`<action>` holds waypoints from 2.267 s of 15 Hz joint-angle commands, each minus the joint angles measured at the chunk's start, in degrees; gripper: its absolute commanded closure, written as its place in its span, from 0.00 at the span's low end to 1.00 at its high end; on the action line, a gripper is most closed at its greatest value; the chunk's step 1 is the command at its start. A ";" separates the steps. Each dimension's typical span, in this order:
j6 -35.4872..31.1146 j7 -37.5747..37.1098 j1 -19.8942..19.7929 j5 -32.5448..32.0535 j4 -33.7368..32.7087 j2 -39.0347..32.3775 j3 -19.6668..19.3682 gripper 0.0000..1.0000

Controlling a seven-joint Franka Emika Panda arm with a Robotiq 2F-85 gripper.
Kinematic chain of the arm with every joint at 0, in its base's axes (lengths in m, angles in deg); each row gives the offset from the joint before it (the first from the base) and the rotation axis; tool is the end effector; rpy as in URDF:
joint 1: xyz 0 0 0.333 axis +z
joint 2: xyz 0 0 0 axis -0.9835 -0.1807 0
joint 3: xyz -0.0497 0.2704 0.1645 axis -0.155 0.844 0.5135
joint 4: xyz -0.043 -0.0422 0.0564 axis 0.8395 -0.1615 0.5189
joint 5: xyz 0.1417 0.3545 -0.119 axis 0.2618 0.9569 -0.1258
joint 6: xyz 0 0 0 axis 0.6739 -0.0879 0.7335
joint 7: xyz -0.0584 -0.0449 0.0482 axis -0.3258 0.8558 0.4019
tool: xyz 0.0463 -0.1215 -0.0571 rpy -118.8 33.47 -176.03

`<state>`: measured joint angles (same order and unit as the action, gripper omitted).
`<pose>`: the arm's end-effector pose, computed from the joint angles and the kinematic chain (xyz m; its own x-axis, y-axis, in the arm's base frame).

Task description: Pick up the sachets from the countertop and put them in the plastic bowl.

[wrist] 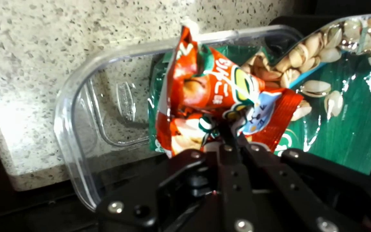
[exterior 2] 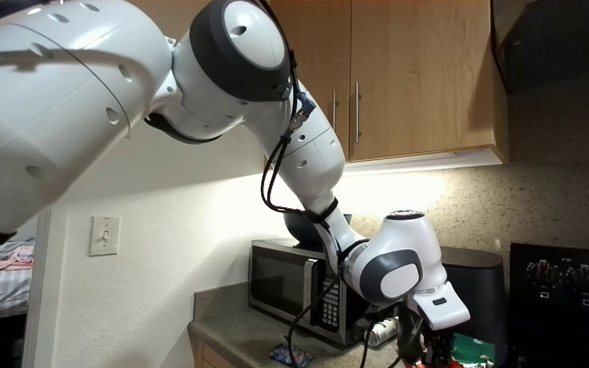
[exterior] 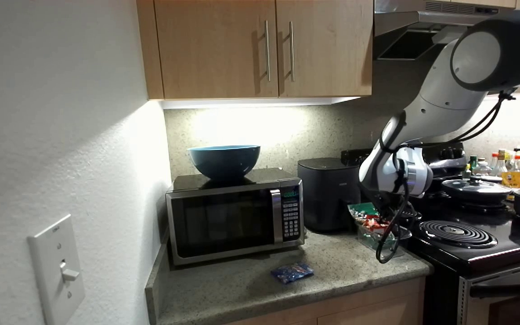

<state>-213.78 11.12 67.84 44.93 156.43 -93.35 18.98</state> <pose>0.5752 -0.3498 0.1958 -0.4236 -0.9031 0.0712 -0.8380 0.3608 -0.4093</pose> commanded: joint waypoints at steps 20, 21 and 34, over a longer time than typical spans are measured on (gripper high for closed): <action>-3.61 -4.18 7.28 -9.13 1.51 -0.69 -6.54 0.10; -4.86 -5.27 9.14 -9.69 2.38 -0.52 -8.36 0.05; -2.95 -2.41 21.33 -14.25 10.97 11.73 -10.04 0.00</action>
<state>-219.52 4.93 91.22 33.35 163.64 -88.87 3.07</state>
